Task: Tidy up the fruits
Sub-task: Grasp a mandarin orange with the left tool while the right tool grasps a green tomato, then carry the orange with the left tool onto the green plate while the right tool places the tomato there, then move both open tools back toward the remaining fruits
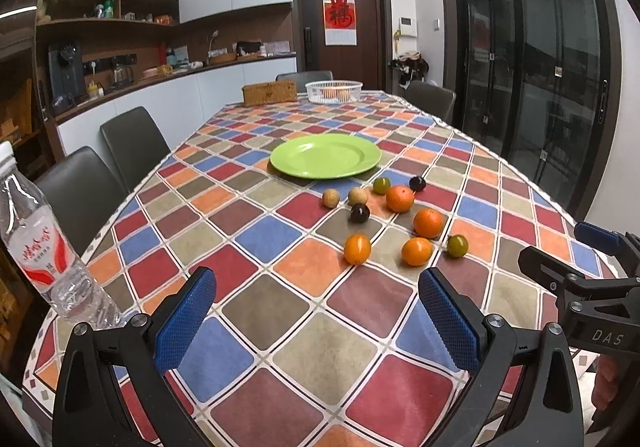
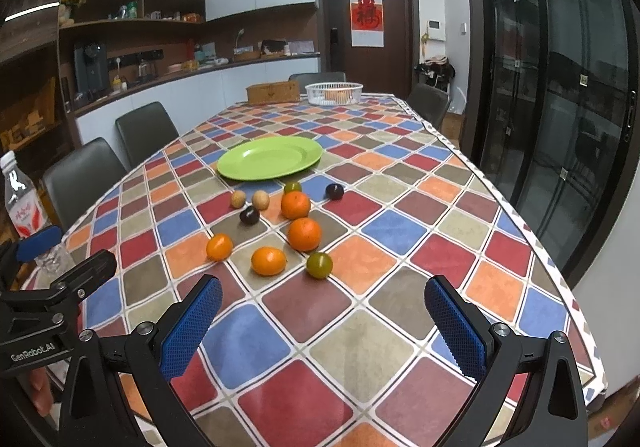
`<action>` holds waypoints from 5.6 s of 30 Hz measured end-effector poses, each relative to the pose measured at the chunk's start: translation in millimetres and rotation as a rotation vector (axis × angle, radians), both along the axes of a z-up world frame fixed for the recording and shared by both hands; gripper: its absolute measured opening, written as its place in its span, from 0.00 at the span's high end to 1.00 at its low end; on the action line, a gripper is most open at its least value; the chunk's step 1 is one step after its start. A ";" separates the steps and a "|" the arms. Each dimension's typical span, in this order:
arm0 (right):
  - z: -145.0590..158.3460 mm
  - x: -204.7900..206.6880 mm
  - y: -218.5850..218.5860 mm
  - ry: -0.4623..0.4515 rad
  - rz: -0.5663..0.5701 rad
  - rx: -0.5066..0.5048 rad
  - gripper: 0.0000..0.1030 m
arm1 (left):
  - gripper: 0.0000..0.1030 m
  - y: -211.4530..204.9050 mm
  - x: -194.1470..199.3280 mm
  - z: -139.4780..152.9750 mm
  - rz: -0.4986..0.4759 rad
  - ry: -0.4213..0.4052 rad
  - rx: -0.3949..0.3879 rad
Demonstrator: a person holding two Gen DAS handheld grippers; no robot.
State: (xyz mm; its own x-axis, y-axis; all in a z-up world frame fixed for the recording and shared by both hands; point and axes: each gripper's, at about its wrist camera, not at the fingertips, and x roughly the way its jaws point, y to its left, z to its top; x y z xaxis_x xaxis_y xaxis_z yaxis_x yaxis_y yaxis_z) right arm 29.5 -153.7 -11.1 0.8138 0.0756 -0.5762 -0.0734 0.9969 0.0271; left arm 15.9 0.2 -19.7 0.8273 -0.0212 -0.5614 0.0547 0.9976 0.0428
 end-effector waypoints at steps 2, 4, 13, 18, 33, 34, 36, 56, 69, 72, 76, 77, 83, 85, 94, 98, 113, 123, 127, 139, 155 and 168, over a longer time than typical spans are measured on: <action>-4.8 4.7 -0.1 0.016 0.003 -0.005 0.01 | 0.00 0.2 4.8 -5.3 -0.004 0.015 0.001; -9.5 10.0 0.4 0.033 0.006 -0.009 0.01 | 0.00 0.6 10.0 -11.1 -0.008 0.030 0.004; -32.6 42.3 1.5 0.117 0.025 -0.028 0.01 | 0.14 -3.4 45.0 -29.4 -0.036 0.094 0.030; -40.9 66.4 0.8 0.161 0.030 -0.024 0.09 | 0.20 -6.7 69.8 -36.4 -0.067 0.137 0.028; -58.2 116.5 2.3 0.299 0.082 -0.017 0.45 | 0.40 -18.4 127.3 -62.7 -0.167 0.281 0.010; -59.1 118.6 2.8 0.306 0.088 -0.014 0.46 | 0.42 -19.3 130.0 -64.2 -0.172 0.289 0.010; -60.8 122.0 3.8 0.319 0.101 -0.009 0.51 | 0.42 -21.4 134.6 -67.4 -0.179 0.301 0.014; -71.3 135.9 6.4 0.389 0.154 0.042 0.73 | 0.71 -25.9 146.8 -80.5 -0.219 0.385 -0.037; -33.2 139.3 15.7 0.286 0.229 0.084 0.73 | 0.72 -21.4 142.2 -31.5 -0.224 0.254 -0.036; -20.4 149.8 20.5 0.251 0.250 0.078 0.73 | 0.72 -17.8 150.8 -20.6 -0.221 0.224 -0.033; -5.2 168.4 26.4 0.205 0.273 0.065 0.73 | 0.72 -13.8 164.8 -9.4 -0.222 0.197 -0.021; -2.8 172.5 27.2 0.197 0.277 0.064 0.73 | 0.72 -13.1 169.2 -7.5 -0.223 0.192 -0.018; 13.1 208.4 35.8 0.163 0.304 0.049 0.73 | 0.72 -3.4 200.4 3.8 -0.219 0.176 -0.021; 15.6 221.3 39.6 0.163 0.316 0.048 0.73 | 0.72 -0.7 210.6 6.2 -0.218 0.173 -0.025; 6.2 280.7 55.6 0.216 0.353 0.037 0.73 | 0.72 9.3 263.7 2.1 -0.213 0.190 -0.018; -4.5 306.4 60.5 0.261 0.357 0.043 0.73 | 0.72 13.7 287.1 -7.6 -0.218 0.236 -0.044; -41.0 358.9 83.1 0.384 0.375 0.029 0.73 | 0.72 19.5 341.9 -48.3 -0.210 0.400 -0.080; -44.7 359.5 83.8 0.385 0.354 0.011 0.67 | 0.65 22.6 339.7 -43.4 -0.186 0.371 -0.043; -33.9 349.2 78.2 0.357 0.348 0.006 0.67 | 0.65 22.6 325.9 -30.3 -0.180 0.343 -0.028; 23.6 283.9 62.3 0.208 0.383 0.009 0.67 | 0.60 15.4 256.1 26.9 -0.169 0.206 -0.013; 40.4 198.9 32.3 0.145 0.457 0.006 0.67 | 0.47 -18.6 160.8 40.8 -0.182 0.120 -0.031; 5.7 163.8 6.6 0.184 0.529 -0.117 0.67 | 0.46 -55.9 118.7 -3.5 -0.233 0.178 -0.013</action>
